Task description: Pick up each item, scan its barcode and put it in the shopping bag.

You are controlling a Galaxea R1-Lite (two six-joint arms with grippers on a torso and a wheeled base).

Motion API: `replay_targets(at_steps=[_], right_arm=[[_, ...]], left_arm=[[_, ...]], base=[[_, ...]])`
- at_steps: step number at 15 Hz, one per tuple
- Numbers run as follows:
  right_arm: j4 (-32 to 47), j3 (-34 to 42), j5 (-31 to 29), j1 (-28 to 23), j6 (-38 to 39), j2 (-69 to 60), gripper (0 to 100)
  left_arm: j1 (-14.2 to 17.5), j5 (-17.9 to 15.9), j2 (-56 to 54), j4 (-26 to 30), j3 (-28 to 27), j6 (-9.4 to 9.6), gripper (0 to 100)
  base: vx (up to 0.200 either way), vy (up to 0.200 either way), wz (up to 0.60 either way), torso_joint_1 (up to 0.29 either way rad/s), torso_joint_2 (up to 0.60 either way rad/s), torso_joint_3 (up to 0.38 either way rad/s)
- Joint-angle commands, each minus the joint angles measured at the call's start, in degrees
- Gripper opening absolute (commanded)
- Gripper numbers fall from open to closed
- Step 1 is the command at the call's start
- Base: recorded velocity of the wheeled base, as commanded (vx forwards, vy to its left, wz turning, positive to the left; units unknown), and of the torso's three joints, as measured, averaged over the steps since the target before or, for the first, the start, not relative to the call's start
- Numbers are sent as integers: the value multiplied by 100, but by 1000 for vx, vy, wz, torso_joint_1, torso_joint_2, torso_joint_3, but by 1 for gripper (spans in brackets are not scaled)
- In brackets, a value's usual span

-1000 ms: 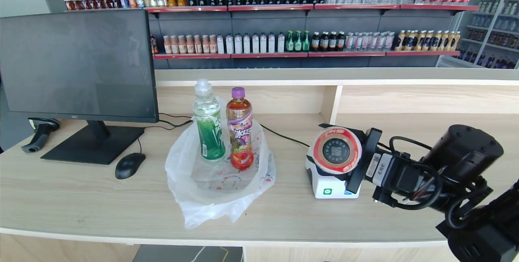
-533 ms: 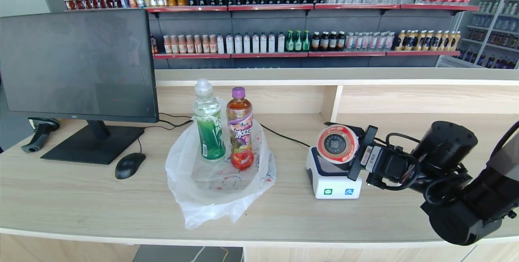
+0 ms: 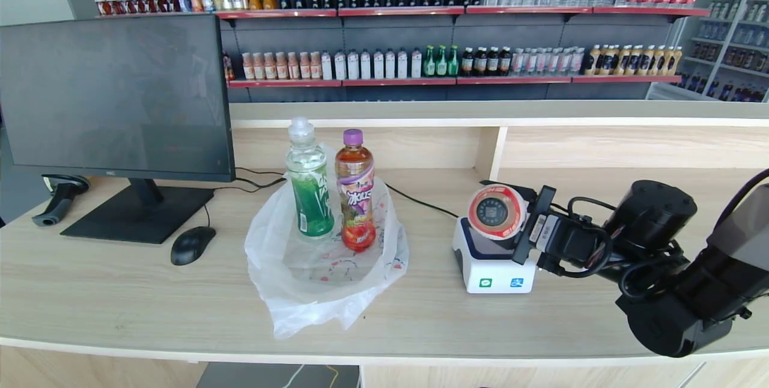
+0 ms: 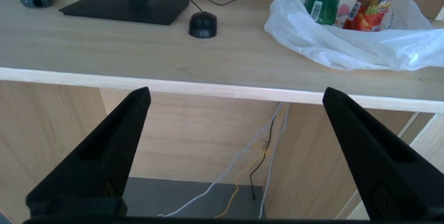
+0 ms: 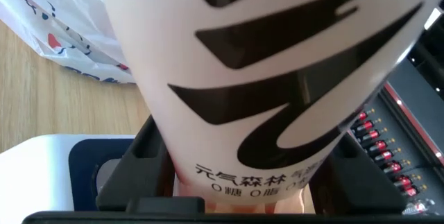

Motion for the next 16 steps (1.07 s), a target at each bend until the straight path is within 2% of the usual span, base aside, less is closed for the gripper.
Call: replay_targets(at_steps=[1,13,16], right_arm=[[16,-44,-2,-41,-5,79,0],[16,17,-134,-32,127,-9,0],[16,79,-810,249,690,-176,0]], left_arm=[[0,1,-2,0,0,2,100],[0,1,-2,0,0,2,100],[0,1,-2,0,0,2,100]], base=[[0,0,0,0,0,0],[0,0,0,0,0,0],[0,0,0,0,0,0]])
